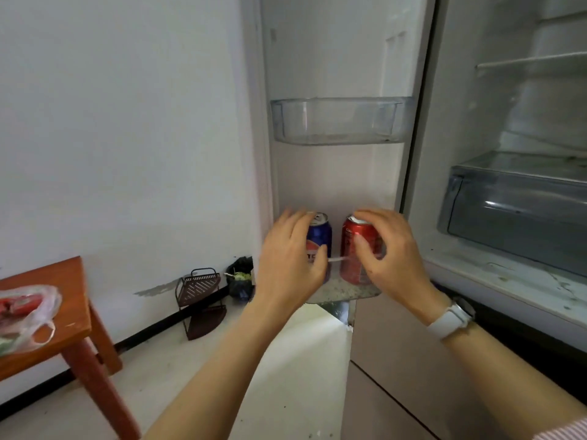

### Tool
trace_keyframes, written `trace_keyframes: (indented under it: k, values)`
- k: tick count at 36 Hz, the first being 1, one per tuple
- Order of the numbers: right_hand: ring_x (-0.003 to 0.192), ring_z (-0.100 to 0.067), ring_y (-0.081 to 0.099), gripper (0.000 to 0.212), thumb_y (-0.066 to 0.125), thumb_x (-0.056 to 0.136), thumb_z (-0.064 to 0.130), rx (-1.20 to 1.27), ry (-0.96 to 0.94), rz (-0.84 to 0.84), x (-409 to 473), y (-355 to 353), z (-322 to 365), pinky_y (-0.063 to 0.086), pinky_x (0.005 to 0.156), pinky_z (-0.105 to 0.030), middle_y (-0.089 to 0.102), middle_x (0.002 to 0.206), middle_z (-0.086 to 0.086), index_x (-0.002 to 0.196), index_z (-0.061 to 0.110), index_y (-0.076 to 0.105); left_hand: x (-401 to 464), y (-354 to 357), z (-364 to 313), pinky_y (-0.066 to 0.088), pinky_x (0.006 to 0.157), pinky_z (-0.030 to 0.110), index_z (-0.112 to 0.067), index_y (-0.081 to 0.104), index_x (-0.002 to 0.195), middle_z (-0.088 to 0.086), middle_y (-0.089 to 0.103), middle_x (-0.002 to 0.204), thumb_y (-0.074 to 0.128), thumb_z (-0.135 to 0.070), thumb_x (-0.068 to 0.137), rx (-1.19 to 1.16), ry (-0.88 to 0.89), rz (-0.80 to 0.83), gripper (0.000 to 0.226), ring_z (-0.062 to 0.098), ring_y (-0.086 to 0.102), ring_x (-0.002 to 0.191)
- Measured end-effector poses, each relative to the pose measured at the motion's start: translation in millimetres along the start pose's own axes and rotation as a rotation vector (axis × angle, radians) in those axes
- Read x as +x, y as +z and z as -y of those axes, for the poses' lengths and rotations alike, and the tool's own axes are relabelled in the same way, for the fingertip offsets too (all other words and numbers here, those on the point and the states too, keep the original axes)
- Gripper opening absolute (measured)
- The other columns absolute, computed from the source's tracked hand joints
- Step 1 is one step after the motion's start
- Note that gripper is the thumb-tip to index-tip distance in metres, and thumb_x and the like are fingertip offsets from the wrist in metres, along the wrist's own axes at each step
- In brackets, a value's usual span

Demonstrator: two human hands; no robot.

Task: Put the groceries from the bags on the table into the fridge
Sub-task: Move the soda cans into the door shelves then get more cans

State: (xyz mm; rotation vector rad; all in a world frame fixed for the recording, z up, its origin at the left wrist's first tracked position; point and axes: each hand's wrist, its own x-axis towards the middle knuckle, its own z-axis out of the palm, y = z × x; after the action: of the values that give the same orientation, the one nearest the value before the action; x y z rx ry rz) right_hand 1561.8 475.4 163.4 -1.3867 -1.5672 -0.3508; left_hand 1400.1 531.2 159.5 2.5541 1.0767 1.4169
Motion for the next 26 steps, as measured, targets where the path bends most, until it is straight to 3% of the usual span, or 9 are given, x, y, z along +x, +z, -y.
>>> trace_keyframes:
  k: [2,6,12,16,20,26]
  values:
    - [0.111,-0.013,0.049,0.035,0.047,0.085,0.024,0.071,-0.079,-0.002,-15,12,15,0.037,0.100,-0.025,0.060,0.114,-0.007,0.113,0.008,0.059,-25,-9,11,0.034,0.110,0.037,-0.009,0.054,0.125,0.008,0.053,0.133,0.057,-0.027,0.080,0.043,0.000,-0.065,0.049,0.026,0.042,0.130]
    - [0.102,-0.016,0.056,0.028,0.050,0.085,0.017,0.202,-0.173,0.103,-56,54,47,0.043,0.091,-0.027,0.064,0.106,-0.006,0.108,0.007,0.063,-86,-33,58,0.034,0.108,0.035,-0.010,0.055,0.123,0.007,0.053,0.131,0.053,-0.028,0.083,0.093,-0.134,-0.124,0.044,0.023,0.043,0.129]
    - [0.123,-0.017,0.045,0.050,0.036,0.089,0.045,0.204,-0.039,0.721,-119,155,104,0.036,0.105,-0.033,0.054,0.129,0.000,0.129,0.018,0.050,-184,-71,156,0.033,0.107,0.042,-0.006,0.053,0.126,0.014,0.050,0.134,0.061,-0.019,0.083,0.239,-0.543,0.085,0.046,0.030,0.044,0.127]
    - [0.133,-0.018,0.033,0.045,0.037,0.096,0.040,0.100,-0.063,1.040,-145,238,147,0.027,0.110,-0.034,0.040,0.142,0.003,0.137,0.022,0.038,-234,-107,217,0.028,0.110,0.035,-0.008,0.047,0.130,0.010,0.043,0.139,0.058,-0.023,0.087,0.284,-0.801,0.187,0.047,0.025,0.038,0.130]
    - [0.129,-0.016,0.038,0.040,0.039,0.097,0.032,0.156,-0.036,1.109,-150,325,206,0.027,0.106,-0.026,0.046,0.138,0.002,0.134,0.018,0.044,-276,-157,281,0.037,0.107,0.038,-0.015,0.045,0.131,0.004,0.047,0.135,0.053,-0.028,0.090,0.286,-1.007,0.200,0.043,0.020,0.044,0.124]
    - [0.118,-0.018,0.051,0.035,0.041,0.095,0.026,0.240,0.011,1.120,-148,442,301,0.036,0.097,-0.025,0.056,0.129,-0.003,0.127,0.014,0.052,-304,-253,377,0.032,0.108,0.035,-0.009,0.043,0.134,0.009,0.044,0.139,0.046,-0.019,0.094,0.306,-1.090,0.247,0.041,0.021,0.041,0.128]
